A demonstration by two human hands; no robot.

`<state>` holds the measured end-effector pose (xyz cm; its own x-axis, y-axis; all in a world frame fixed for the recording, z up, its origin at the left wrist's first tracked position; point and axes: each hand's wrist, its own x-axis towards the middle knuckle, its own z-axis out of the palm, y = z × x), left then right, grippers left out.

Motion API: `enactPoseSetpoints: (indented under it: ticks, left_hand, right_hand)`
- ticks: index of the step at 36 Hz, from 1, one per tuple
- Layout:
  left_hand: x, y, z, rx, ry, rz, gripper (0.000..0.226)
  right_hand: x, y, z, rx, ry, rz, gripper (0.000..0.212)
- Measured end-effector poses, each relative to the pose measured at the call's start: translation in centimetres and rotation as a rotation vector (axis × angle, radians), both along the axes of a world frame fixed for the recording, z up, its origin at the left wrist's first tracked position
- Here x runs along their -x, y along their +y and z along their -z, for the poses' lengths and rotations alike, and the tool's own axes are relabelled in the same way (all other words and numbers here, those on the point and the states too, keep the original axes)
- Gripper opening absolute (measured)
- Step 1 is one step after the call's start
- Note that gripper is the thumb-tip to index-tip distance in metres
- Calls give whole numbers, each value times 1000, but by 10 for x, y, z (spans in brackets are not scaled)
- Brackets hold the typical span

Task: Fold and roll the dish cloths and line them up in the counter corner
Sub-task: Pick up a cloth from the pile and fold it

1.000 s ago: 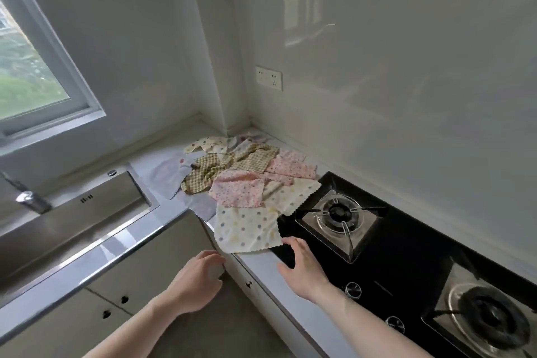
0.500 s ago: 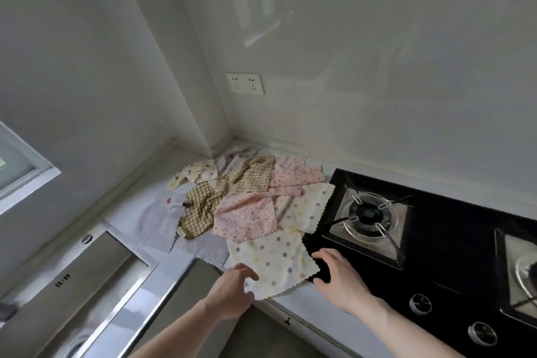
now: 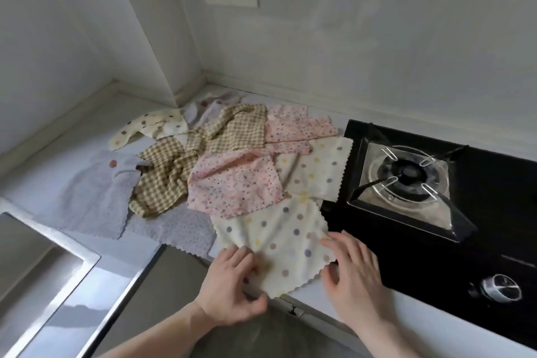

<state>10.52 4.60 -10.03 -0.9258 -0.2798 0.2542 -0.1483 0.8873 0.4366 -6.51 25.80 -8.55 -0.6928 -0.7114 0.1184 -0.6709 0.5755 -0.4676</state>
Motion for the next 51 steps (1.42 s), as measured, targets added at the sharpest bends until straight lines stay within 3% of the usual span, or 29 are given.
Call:
enactPoseSetpoints:
  ticks: [7,13,21,25,29,36,44,51]
  left_hand:
    - [1,-2,36,122,294,14,42]
    - [2,10,49,90,442,-54,38]
    - [-18,21,50,105,383,-55,51]
    - [-33,26,46,146,347,-56,38]
    - [-45,33,35,63,298,-101,17]
    - [-52,51,15,36,183,-179,17]
    - [-52,65,-29,1,277,-193,21]
    - [-51,75,-88,-212,389,-111,21]
  right_hand:
    - [2,2,24,120,74,-12,45]
    - [-3,4,31,187,138,-42,35]
    - [-7,8,37,248,238,39,14]
    - [-17,13,34,255,204,79,12]
    - [-40,19,35,220,185,130,11]
    - [-79,29,36,218,78,230,8]
    - [-83,47,-6,383,-42,342,7]
    - [-91,63,-67,572,-58,332,6]
